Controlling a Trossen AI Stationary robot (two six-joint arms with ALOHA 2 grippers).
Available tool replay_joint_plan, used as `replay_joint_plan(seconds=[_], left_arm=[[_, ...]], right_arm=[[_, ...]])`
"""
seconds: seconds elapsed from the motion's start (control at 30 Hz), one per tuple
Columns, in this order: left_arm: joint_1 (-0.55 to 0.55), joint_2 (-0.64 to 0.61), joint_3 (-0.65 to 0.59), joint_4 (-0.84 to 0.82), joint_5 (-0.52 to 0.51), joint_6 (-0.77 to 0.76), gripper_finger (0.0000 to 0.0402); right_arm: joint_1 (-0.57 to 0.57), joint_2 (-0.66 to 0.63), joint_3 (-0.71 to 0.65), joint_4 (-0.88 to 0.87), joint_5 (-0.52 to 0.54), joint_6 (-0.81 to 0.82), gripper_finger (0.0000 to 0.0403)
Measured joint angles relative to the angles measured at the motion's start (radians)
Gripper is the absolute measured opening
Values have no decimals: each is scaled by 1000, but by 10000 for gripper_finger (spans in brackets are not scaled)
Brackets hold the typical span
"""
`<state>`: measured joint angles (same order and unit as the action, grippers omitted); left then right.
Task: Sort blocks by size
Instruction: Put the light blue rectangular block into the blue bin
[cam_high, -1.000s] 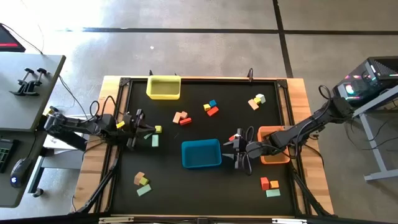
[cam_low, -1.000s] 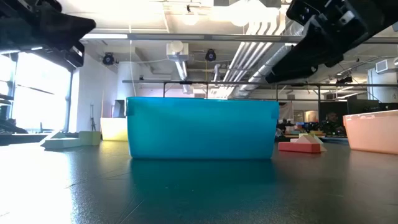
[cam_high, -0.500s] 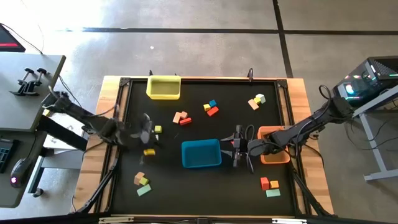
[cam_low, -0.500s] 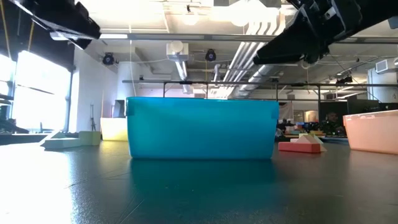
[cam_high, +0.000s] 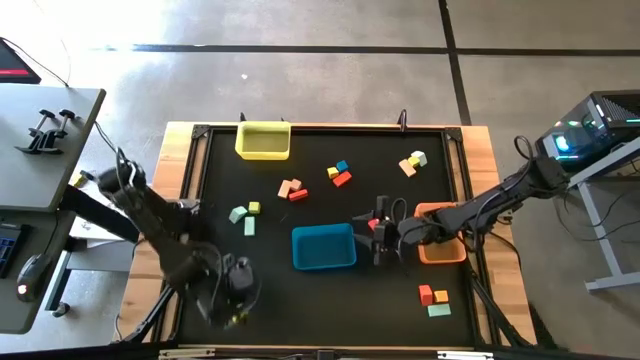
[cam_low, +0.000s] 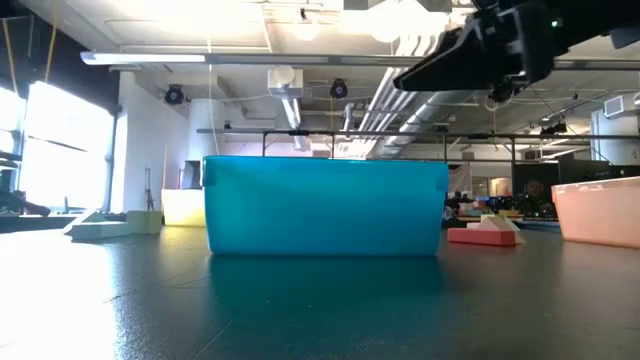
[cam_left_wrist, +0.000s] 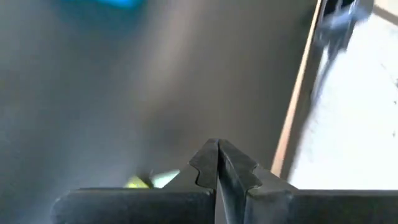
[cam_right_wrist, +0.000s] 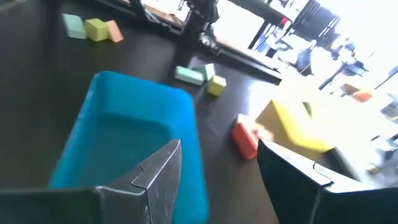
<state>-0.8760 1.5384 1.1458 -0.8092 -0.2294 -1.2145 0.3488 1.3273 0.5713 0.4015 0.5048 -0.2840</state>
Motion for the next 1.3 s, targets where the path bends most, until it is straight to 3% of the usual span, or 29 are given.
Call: replay_joint_plan(seconds=[0.2,0.4,0.6,0.73,0.93,1.3], left_arm=[[-99,142,9,54,101,-296,19],[-150,209,9,64,162,-469,90],[-155,224,8,-40,258,-485,174],[-155,224,8,-100,206,-423,210],[-155,230,-24,-97,127,-331,219],[-171,256,-85,-5,111,-273,186]], right_arm=[[-79,0,0,41,-82,-121,208],[-161,0,0,51,-241,-135,208],[-193,0,0,52,-313,-91,208],[-192,0,0,52,-323,-80,208],[-185,0,0,51,-323,-56,208],[-185,0,1,29,-323,-8,208]])
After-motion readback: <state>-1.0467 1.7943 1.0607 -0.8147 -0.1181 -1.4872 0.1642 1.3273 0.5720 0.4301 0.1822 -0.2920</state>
